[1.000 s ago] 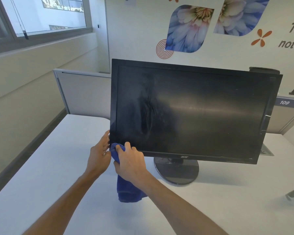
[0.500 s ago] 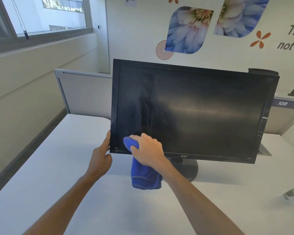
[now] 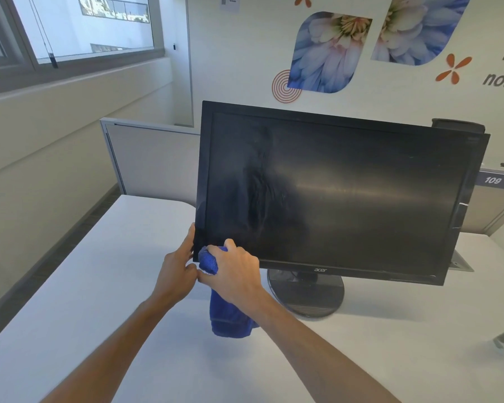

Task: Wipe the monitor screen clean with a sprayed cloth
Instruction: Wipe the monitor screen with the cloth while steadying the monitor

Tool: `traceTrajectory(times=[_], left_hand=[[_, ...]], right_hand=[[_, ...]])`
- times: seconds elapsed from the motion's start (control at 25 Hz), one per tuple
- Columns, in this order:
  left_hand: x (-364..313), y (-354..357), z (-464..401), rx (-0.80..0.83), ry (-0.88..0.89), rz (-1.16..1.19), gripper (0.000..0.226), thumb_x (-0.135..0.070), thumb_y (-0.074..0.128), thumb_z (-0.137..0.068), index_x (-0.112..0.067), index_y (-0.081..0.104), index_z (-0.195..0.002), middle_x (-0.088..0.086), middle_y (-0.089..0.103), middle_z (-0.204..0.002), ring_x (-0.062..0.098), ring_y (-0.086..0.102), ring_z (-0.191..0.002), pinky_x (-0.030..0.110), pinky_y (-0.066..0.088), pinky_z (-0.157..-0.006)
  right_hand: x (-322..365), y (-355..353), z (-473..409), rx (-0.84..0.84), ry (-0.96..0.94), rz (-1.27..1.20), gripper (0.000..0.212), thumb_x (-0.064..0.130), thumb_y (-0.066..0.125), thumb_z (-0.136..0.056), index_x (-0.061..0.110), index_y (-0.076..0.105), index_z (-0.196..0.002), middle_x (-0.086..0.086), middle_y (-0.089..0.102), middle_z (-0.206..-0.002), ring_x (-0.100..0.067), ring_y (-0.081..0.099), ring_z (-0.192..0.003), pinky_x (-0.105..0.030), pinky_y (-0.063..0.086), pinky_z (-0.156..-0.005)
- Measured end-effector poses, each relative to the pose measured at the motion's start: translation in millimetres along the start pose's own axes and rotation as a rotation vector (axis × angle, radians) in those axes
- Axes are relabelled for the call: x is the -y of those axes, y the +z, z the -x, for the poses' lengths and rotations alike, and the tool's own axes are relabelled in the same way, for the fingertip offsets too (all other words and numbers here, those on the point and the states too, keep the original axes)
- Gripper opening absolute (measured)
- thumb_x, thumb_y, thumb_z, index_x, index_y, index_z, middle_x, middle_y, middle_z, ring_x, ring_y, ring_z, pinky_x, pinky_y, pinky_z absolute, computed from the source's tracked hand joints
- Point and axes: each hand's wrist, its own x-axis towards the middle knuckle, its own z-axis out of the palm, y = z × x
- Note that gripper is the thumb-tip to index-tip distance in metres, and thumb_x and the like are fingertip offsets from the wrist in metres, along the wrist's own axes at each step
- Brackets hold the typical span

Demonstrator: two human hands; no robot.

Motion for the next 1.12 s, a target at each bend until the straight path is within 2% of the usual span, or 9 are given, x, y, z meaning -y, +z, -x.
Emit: traceTrajectory(times=[0.08,0.2,0.44,0.6,0.76,1.0,1.12], left_hand=[[0.3,0.2,-0.8,-0.003,-0.001,0.004,0.080,0.011,0.041,-0.090,-0.031,0.013,-0.152,0.004,0.043,-0.149,0.029,0.047,-0.132,0.047,0.043,-0.106],[0.5,-1.2,-2.1,-0.022,0.014,-0.025,0.071,0.007,0.037,-0.094,-0.027,0.016,-0.152,0.007,0.044,-0.148,0.030,0.048,-0.131,0.045,0.041,-0.108],[5.5,-0.7,-5.7,-0.064,0.023,-0.051,0.056,-0.002,0.032,-0.100,-0.023,0.020,-0.151,0.011,0.046,-0.146,0.032,0.049,-0.130,0.045,0.038,-0.109],[9.0,-1.6,-5.2,-0.054,0.028,-0.051,0.060,0.000,0.031,-0.099,-0.027,0.020,-0.151,0.009,0.049,-0.144,0.030,0.052,-0.127,0.041,0.039,-0.107],[8.9,-2.2,-5.3,-0.062,0.021,-0.042,0.062,0.002,0.030,-0.098,-0.027,0.020,-0.152,0.011,0.048,-0.145,0.030,0.051,-0.129,0.044,0.038,-0.110],[6.6,-1.8,-3.8,-0.055,0.032,-0.045,0.067,0.008,0.030,-0.095,-0.027,0.019,-0.152,0.012,0.047,-0.145,0.030,0.050,-0.130,0.045,0.037,-0.111],[7.5,-2.8,-4.5,-0.044,0.009,-0.038,0.068,0.009,0.030,-0.094,-0.026,0.020,-0.152,0.011,0.046,-0.146,0.030,0.049,-0.130,0.045,0.036,-0.112]], right_hand=[[3.8,3.1,-1.6,0.007,0.007,0.013,0.057,0.060,0.050,-0.090,0.030,0.044,-0.138,-0.004,0.050,-0.129,-0.025,0.053,-0.110,-0.038,0.045,-0.090],[5.2,4.1,-2.5,-0.029,-0.003,-0.037,0.044,0.048,0.052,-0.094,0.029,0.048,-0.134,-0.004,0.052,-0.129,-0.026,0.054,-0.109,-0.035,0.045,-0.092],[9.2,3.3,-8.0,-0.024,-0.006,-0.025,0.040,0.030,0.056,-0.096,0.025,0.048,-0.135,-0.007,0.050,-0.131,-0.029,0.054,-0.109,-0.036,0.046,-0.091],[3.9,-8.3,-14.7,0.006,-0.039,-0.075,0.028,0.026,0.054,-0.094,0.032,0.058,-0.121,-0.002,0.058,-0.110,-0.025,0.059,-0.089,-0.039,0.052,-0.082],[-11.4,-26.1,-19.7,-0.056,0.007,-0.199,0.026,0.034,0.051,-0.093,0.036,0.059,-0.118,0.002,0.062,-0.106,-0.026,0.061,-0.088,-0.042,0.053,-0.080],[-3.0,-15.8,-15.2,-0.039,0.011,0.021,0.025,0.031,0.054,-0.094,0.025,0.053,-0.118,-0.003,0.065,-0.098,-0.022,0.061,-0.079,-0.037,0.053,-0.075],[5.1,-4.1,-15.5,-0.073,-0.006,0.042,0.039,0.026,0.058,-0.093,0.025,0.043,-0.129,-0.008,0.065,-0.102,-0.026,0.062,-0.078,-0.038,0.054,-0.076]])
